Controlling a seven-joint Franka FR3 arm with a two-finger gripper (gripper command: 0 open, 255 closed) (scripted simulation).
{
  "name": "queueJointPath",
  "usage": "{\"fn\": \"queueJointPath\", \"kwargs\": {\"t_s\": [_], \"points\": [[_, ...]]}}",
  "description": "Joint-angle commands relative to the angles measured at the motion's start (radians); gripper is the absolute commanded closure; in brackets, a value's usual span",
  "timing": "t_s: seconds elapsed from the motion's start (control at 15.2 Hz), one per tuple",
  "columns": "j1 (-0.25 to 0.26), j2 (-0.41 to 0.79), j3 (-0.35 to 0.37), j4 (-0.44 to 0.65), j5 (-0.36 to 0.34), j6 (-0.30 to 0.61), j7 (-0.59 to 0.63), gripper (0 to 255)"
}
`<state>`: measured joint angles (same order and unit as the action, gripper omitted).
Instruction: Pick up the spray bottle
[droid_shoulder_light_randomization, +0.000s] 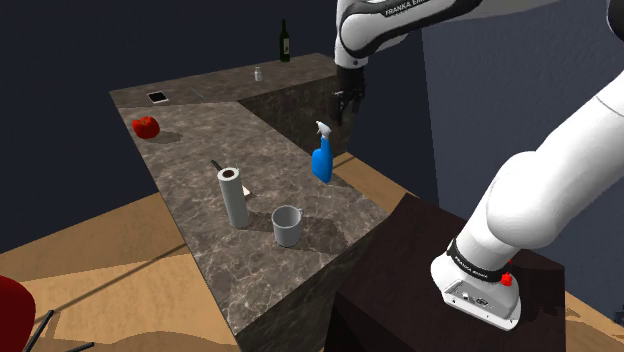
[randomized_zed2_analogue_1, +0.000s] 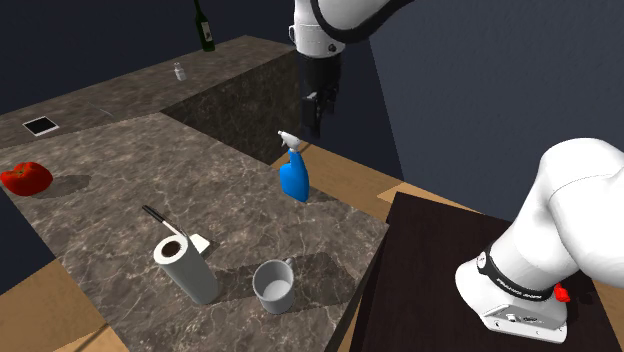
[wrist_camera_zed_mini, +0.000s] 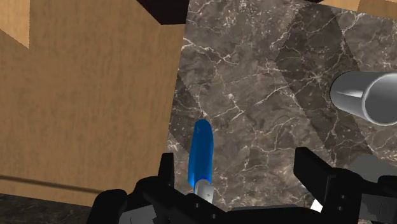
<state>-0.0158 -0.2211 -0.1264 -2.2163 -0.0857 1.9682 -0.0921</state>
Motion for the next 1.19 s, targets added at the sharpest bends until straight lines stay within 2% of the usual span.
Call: {"fn": "queueJointPath", "kwargs": {"t_s": [0.0,0.33,0.92,0.99,1.12], "points": [[0.000,0.084,-0.005,0.045,0.004,0.041,-0.003,0],[-0.006,0.263,-0.014,0.157,0.016,0.115,-0.014,0],[-0.008,0.308,-0.015,0.104,0.019,0.212,-0.012,0],[-0.007,0.305,-0.014,0.101,0.018,0.212,-0.010,255],[-0.008,0.307,-0.014,0.102,0.018,0.213,-0.011,255]]}}
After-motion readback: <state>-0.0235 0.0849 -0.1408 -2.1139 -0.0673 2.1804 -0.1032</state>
